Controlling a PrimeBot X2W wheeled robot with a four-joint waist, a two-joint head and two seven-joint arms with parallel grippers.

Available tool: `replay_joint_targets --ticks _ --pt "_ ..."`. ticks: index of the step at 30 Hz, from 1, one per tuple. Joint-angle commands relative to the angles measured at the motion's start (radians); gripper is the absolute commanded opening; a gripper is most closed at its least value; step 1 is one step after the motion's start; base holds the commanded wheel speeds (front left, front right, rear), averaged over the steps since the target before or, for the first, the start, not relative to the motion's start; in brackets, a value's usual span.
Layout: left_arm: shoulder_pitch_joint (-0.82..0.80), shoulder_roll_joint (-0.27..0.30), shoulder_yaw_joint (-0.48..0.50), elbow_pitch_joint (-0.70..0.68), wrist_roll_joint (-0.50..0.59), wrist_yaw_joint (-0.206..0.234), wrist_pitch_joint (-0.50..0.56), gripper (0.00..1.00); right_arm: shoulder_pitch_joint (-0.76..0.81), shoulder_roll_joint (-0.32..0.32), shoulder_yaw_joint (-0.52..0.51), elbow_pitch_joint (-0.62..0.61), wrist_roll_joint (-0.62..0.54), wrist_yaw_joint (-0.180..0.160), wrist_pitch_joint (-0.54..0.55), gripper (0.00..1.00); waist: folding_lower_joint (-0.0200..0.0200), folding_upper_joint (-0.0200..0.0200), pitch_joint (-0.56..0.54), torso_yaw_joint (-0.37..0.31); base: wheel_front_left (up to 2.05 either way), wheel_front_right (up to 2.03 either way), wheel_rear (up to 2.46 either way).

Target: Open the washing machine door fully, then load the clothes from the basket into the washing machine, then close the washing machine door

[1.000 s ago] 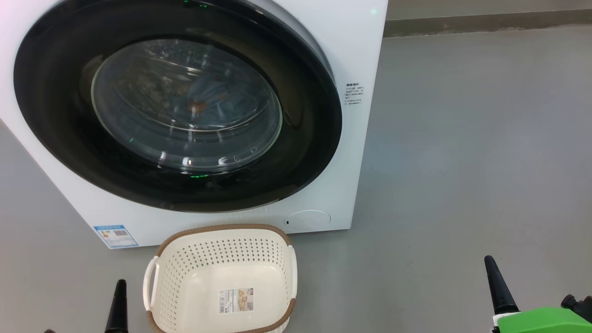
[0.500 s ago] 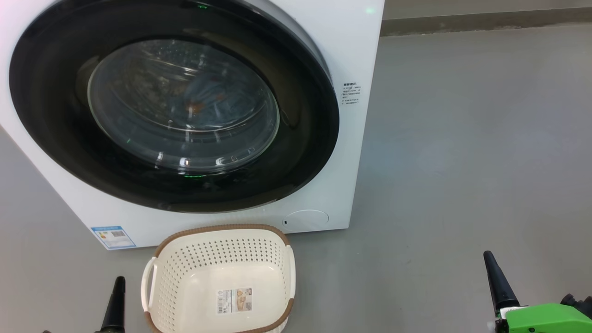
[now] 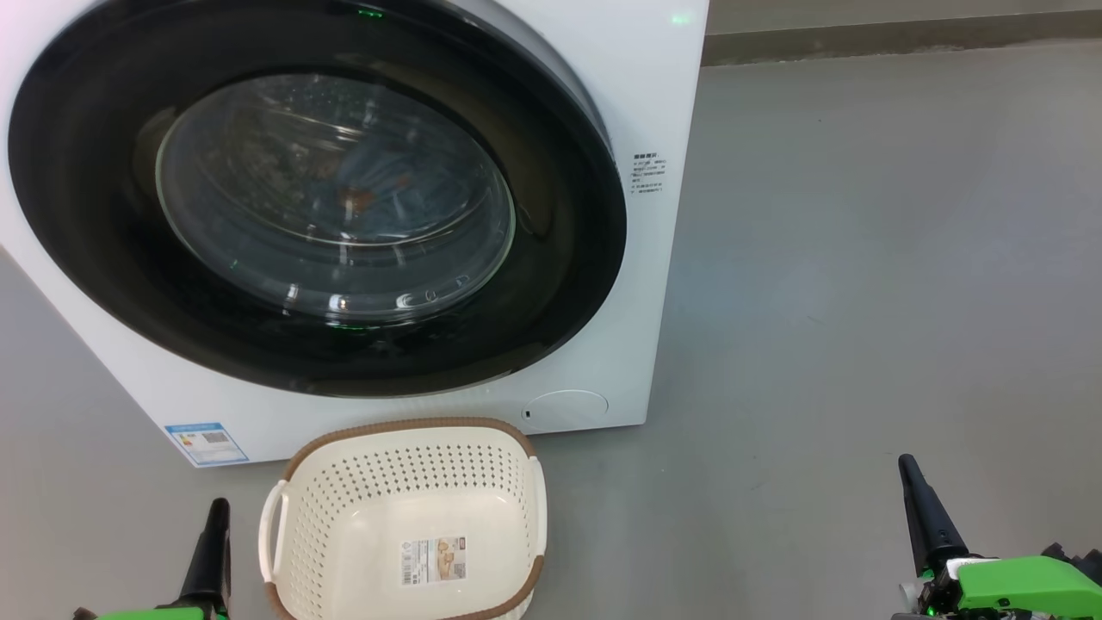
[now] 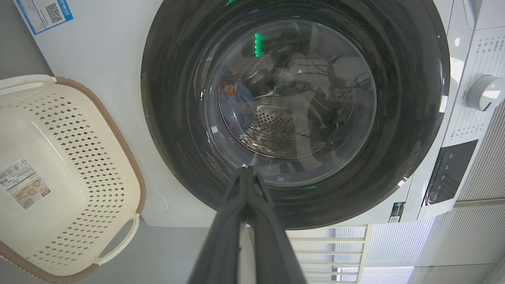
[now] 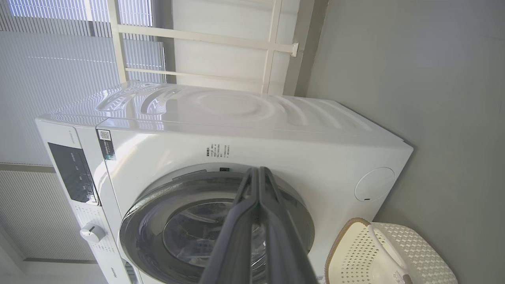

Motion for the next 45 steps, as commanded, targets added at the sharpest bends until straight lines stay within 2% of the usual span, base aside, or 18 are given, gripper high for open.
replay_joint_targets --ticks 1,8,45 --pt "-0.049 0.02 0.035 -0.033 -0.029 -0.003 0.009 0.0 -0.051 -0.014 0.023 -0.023 0.03 -0.001 0.01 0.0 0.0 0.0 0.0 -0.001 0.0 0.0 0.0" --pt "-0.056 0.021 0.041 -0.04 -0.097 -0.003 0.029 0.0 -0.061 -0.015 0.025 -0.022 0.11 -0.001 0.029 0.0 0.0 0.0 0.001 -0.004 0.0 0.0 0.0" --pt "-0.056 0.021 0.041 -0.04 -0.097 -0.003 0.029 0.0 -0.061 -0.015 0.025 -0.022 0.11 -0.001 0.029 0.0 0.0 0.0 0.001 -0.004 0.0 0.0 0.0"
